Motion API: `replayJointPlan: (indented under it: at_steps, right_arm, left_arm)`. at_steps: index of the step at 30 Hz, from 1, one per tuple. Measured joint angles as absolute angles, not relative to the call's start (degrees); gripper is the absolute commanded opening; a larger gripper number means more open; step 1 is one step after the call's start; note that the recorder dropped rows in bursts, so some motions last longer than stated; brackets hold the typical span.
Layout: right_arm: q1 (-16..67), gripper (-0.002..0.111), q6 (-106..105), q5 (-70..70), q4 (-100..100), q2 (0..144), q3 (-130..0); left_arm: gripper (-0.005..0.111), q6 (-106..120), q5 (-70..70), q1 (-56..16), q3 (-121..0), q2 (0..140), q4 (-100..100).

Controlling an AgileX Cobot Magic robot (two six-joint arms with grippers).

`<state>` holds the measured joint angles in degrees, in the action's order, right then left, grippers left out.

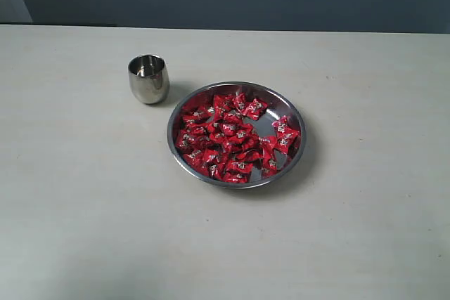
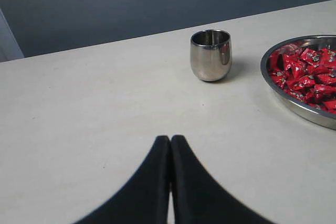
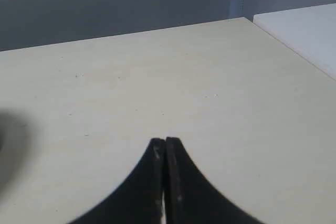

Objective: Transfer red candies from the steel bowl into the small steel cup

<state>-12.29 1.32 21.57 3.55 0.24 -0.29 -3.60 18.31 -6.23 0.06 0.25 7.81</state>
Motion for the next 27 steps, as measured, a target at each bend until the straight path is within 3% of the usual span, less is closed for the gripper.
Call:
replayJointPlan:
  at_steps: [7,19,27]
  right_arm:
    - [-12.3,-0.001,1.3,19.0,3.0,0.2,-0.2]
    - [-12.3,-0.001,1.3,-12.8,4.7,0.2,-0.1]
    - [-12.3,-0.001,15.9,-14.7,10.6,0.2,-0.1]
  left_arm:
    - [0.000,-3.6,18.3,-6.2,0.1,0.2,7.8]
    - [0.000,-3.6,18.3,-6.2,0.1,0.2,7.8]
    - [0.000,-3.6,18.3,-6.2,0.1,0.2,7.8]
